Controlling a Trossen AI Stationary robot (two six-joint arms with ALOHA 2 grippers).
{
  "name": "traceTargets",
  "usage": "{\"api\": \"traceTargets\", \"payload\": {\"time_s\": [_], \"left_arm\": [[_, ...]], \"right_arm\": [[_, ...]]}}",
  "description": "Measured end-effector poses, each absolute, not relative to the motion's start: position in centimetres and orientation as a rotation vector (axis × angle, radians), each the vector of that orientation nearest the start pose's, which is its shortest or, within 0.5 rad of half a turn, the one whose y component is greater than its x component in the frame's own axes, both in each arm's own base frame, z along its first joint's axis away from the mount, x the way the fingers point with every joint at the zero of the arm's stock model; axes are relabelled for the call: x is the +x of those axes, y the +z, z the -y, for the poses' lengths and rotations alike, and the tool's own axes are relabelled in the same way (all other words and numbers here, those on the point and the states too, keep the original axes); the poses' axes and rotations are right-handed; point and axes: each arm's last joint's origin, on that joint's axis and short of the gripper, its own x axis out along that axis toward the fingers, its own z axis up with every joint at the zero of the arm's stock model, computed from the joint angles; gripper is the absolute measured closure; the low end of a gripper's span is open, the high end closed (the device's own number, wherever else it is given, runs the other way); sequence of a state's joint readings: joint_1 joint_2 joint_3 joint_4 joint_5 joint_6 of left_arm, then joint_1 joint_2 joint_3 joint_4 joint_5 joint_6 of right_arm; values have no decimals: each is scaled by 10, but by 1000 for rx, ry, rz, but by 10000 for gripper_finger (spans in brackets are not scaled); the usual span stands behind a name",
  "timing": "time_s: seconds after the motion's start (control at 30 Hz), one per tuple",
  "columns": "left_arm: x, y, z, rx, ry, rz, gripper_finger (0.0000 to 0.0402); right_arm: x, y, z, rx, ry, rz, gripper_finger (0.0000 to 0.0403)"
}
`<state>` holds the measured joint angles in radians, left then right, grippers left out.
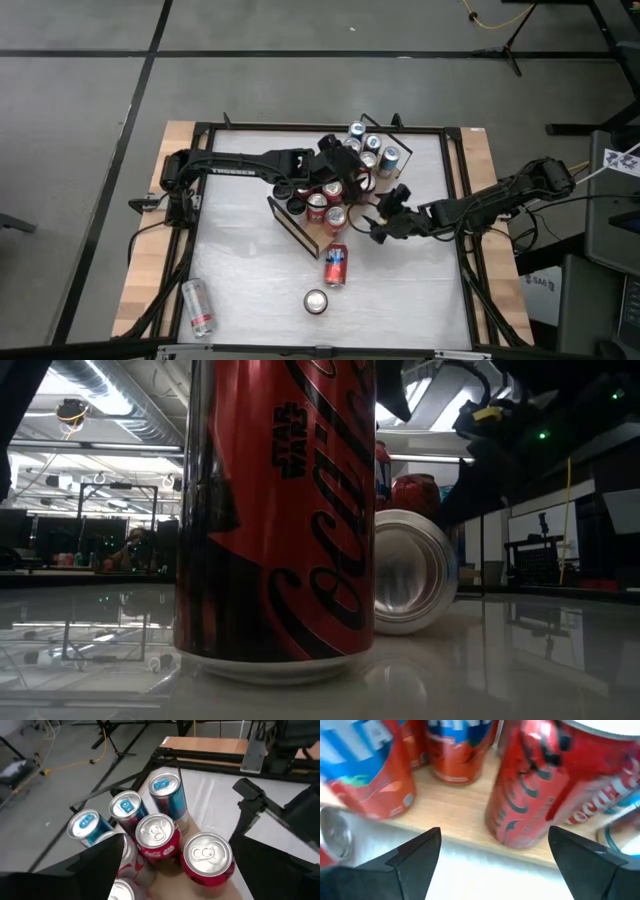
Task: Place canned beverage on shelf
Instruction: Put the red black soda can on the shelf
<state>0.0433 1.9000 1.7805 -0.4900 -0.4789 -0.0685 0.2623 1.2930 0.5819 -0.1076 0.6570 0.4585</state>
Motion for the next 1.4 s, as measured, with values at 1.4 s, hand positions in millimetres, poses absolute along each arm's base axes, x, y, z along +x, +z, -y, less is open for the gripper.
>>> {"api": "traceTargets", "payload": {"time_s": [1.4], "left_arm": [[453, 274, -56, 113, 584, -742, 41]], "right_arm": [[231, 177, -43, -59, -505, -653, 45]]}}
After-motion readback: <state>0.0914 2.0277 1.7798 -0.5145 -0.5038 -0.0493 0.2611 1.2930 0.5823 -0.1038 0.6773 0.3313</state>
